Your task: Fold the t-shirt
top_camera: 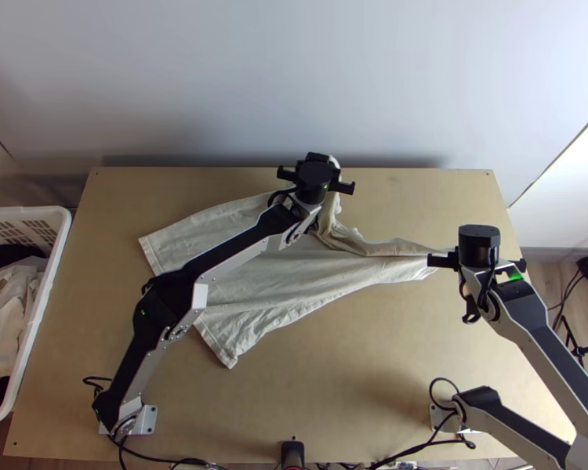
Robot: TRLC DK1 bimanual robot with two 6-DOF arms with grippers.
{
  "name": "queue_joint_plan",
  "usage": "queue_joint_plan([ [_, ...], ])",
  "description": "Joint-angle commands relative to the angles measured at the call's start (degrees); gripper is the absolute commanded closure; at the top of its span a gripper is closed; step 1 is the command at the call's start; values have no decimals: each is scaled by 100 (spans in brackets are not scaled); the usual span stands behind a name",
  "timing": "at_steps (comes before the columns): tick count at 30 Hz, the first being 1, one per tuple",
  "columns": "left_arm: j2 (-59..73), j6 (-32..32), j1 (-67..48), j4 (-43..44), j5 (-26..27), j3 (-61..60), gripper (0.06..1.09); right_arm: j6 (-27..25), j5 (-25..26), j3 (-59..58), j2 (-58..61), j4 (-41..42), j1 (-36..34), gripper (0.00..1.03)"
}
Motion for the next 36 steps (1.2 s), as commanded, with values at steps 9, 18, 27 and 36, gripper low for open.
queue_joint_plan([
  [9, -1176, -655, -136, -3171, -116, 20, 12, 527, -44, -182, -202, -159, -219, 74],
  [18, -3417, -954, 163, -4885, -134, -789, 11, 553, -44, -50, -483, -362, -132, 3],
  [27, -5781, -954, 479, -5052, -125, -3294, 12, 78, -44, 187, -896, -370, 62, 3],
  [36, -6616, -963, -206, -5096, -46, -5139, 12, -194, -36, 486, -1098, -370, 167, 3],
])
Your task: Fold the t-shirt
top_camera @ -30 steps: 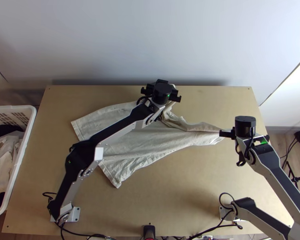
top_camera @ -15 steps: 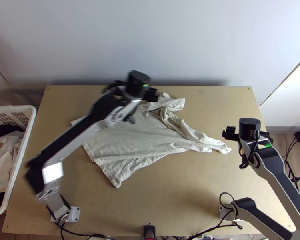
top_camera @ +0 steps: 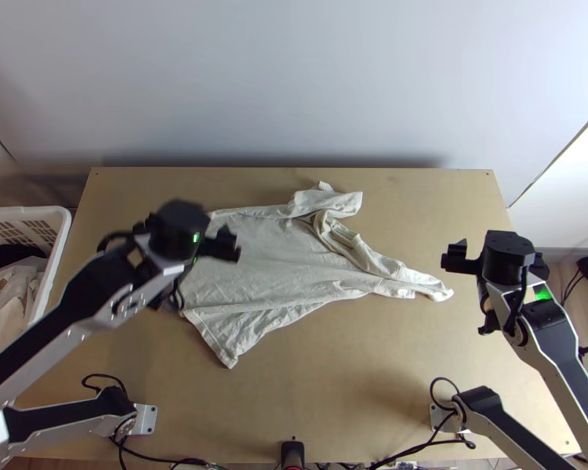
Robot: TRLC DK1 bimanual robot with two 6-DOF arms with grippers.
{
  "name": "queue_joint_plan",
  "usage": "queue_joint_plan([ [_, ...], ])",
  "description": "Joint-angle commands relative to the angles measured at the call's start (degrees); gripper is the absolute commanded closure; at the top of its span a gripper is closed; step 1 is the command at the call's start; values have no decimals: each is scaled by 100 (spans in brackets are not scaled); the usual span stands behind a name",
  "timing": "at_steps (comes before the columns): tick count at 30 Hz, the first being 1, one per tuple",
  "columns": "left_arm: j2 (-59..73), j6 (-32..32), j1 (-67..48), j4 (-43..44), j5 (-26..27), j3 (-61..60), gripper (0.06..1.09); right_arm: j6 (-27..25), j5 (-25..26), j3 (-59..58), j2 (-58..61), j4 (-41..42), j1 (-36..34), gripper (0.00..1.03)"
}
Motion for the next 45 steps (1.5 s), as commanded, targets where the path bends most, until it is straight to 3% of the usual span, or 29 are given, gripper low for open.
queue_joint_plan([
  [1, -890, -1, -404, -58, 20, -1613, 12, -188, 6, 259, -174, -27, 67, 3],
  [6, -1453, -273, -606, 241, 29, -2747, 12, -311, -3, 435, -402, -80, 102, 3],
  [8, -1549, -563, -535, 346, 29, -2931, 12, -346, 6, 470, -446, -124, 199, 3],
  [13, -1716, -528, -245, 627, -33, -3090, 12, -364, 6, 549, -376, -537, 533, 3],
  [17, -1901, -616, 282, 803, -15, -3362, 12, -697, 6, 408, -271, -555, 541, 4],
  [21, -2068, -1020, 721, 874, 29, -3538, 12, -214, -319, 250, -244, -774, 497, 5],
  [27, -2490, -1249, 1055, 794, 951, -4285, 12, 647, -926, -14, -464, -950, 436, 4],
  [39, -2331, -845, 97, 663, 2191, -5041, 12, 788, -926, -602, -921, -1012, 172, 4],
  [45, -1962, -845, -597, 707, 2208, -5164, 12, 779, -926, -602, -1000, -1135, 76, 5],
])
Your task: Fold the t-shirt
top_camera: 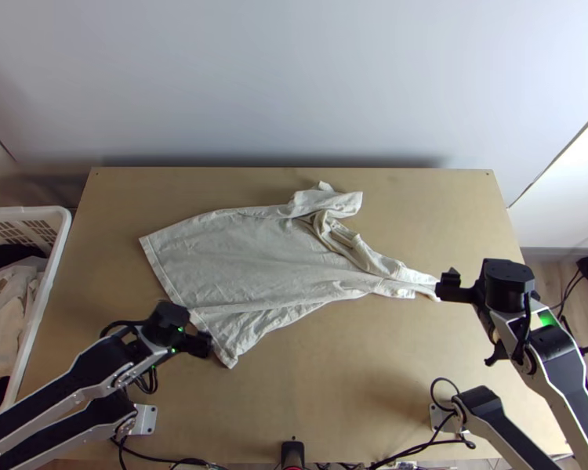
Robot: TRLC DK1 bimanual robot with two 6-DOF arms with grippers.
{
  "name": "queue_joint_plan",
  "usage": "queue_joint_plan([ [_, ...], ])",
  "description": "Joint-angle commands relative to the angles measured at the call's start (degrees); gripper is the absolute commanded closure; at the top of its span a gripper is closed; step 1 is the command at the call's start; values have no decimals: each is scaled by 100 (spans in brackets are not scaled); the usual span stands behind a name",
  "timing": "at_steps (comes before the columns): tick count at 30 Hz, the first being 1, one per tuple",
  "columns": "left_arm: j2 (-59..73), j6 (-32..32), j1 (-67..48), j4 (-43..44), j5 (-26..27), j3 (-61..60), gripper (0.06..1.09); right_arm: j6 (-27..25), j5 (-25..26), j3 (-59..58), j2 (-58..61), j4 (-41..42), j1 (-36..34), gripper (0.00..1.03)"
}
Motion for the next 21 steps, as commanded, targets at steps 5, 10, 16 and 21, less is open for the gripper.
queue_joint_plan([
  [5, 873, -137, -1139, 178, 213, -18, 12, 23, -10, -36, -135, -112, -233, 5],
  [10, 1005, -181, -1385, 222, 204, 193, 12, 23, -10, -10, -152, -129, -374, 4],
  [16, 1190, -120, -1456, 354, 204, 167, 12, 23, -10, 17, -152, -129, -479, 4],
  [21, 1594, -155, -1755, 363, 213, 123, 12, 23, -10, 61, -135, -121, -506, 4],
])
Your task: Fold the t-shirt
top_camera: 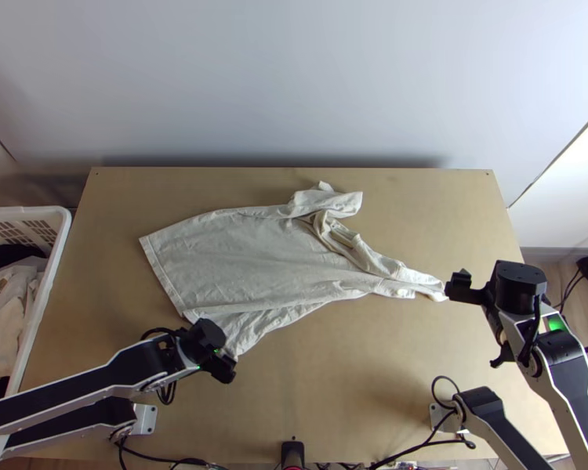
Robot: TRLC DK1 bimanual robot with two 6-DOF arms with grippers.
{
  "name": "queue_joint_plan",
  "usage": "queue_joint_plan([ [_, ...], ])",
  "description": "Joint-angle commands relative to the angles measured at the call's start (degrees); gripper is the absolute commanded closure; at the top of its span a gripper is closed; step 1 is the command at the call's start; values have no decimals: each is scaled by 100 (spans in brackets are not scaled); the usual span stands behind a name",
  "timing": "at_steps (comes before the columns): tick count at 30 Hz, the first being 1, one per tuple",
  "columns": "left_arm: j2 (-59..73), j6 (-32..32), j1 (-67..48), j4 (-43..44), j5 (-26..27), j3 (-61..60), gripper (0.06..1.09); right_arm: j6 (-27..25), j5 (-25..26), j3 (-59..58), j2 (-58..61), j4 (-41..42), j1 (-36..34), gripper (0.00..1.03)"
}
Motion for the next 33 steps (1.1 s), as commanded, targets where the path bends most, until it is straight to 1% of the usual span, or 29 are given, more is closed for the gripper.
queue_joint_plan([
  [1, 552, -35, -358, 44, 5, -15, 12, -8, 8, 67, 23, 2, -77, 4],
  [3, 728, -87, -437, 53, -4, 12, 14, -17, 8, 85, 32, 2, -77, 4],
  [5, 798, -228, -446, 70, -4, 73, 24, -34, 8, 103, 32, -7, -77, 5],
  [7, 807, -316, -446, 167, -12, 91, 36, -43, 8, 111, 32, -7, -77, 4],
  [10, 798, -386, -437, 290, -197, 117, 60, -43, 8, 111, 23, -7, -77, 5],
  [14, 772, -351, -446, 536, -760, 117, 99, -43, 8, 111, 23, -7, -77, 5],
  [15, 754, -307, -446, 580, -883, 126, 105, -43, 8, 111, 23, -7, -77, 5],
  [19, 508, -184, -341, 404, -927, 117, 105, -96, 8, 155, 49, -7, -7, 5],
  [23, -81, 132, 99, -88, -953, 100, 105, -175, 8, 226, 181, -7, 116, 5],
  [29, -1162, 1161, 1180, -809, -935, 73, 104, -192, -177, 243, 383, -16, 459, 5],
  [31, -1672, 1679, 1672, -765, -874, 82, 105, -166, -230, 287, 480, -7, 547, 5],
  [33, -2102, 2338, 2156, -501, -865, 64, 104, -175, -256, 278, 603, -7, 678, 5],
])
